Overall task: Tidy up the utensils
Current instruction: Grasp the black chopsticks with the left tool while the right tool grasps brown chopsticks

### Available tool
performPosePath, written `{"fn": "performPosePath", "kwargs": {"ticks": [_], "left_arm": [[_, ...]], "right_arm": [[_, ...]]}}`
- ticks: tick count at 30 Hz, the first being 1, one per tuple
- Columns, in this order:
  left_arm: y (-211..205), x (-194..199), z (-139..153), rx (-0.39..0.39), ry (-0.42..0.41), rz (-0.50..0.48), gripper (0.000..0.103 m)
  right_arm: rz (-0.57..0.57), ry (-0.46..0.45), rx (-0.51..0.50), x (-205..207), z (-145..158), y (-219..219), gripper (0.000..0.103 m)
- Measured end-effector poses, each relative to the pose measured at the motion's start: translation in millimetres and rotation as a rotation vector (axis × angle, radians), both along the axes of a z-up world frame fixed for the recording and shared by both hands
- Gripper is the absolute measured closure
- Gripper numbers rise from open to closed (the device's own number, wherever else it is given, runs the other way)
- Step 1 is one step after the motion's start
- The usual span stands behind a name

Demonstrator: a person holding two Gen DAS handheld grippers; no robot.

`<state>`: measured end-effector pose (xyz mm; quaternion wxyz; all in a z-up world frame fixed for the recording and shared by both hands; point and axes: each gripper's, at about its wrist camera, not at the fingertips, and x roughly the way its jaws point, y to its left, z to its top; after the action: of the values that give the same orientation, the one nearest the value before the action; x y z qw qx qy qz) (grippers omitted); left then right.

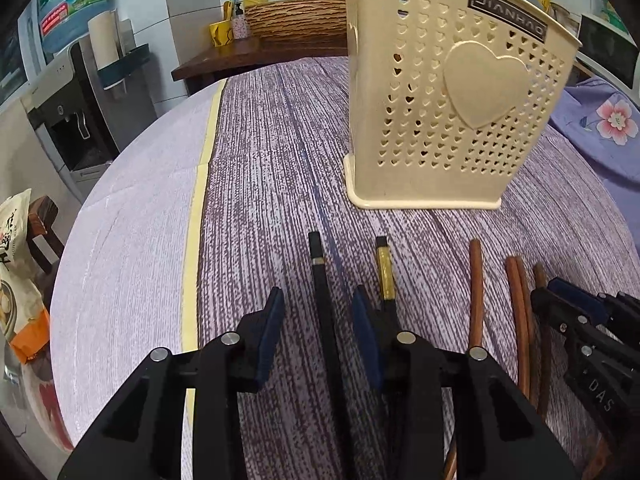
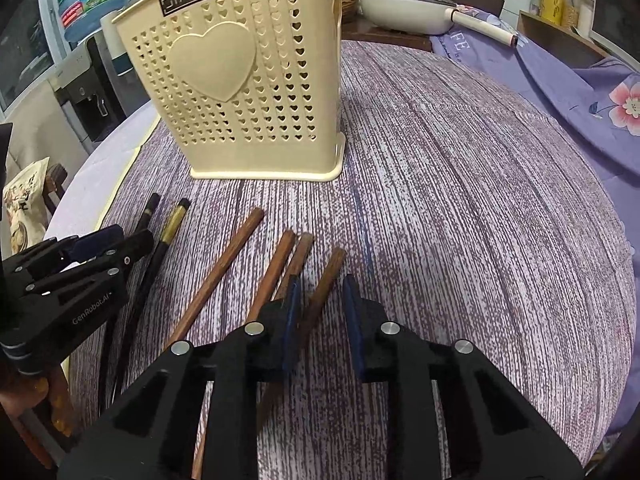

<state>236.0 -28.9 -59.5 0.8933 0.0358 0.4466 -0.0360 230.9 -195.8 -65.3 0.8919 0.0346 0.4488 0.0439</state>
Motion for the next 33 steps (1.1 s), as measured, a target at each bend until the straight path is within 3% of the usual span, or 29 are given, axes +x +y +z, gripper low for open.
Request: {"fn": "performPosePath", "kwargs": {"ticks": [8,21,28,33], "left_arm": [[-4.2,10.5,0.0,0.008,-0.001,0.017,0.094],[-0.9,15.4,3.2,-0.042,0.005,0.035,0.095],[1.1,1.8,24.5,-0.097,-0.057,0.027,0.096],[3.6,-17.6,55.9,-0.147,-0.140,0.010,0.096]], "right_arm": [[-0.029,-0.007,0.019,8.2,-0.7,-1.0,0.090],[-0.047,-0.016,0.127,10.4,-1.6,-9.7,0.092],[-0.024,-0.068,0.208,4.1,10.0,-19.0,0.092],[0.022,-0.155,0.266,-11.5,41.9,-27.1,0.092]]}}
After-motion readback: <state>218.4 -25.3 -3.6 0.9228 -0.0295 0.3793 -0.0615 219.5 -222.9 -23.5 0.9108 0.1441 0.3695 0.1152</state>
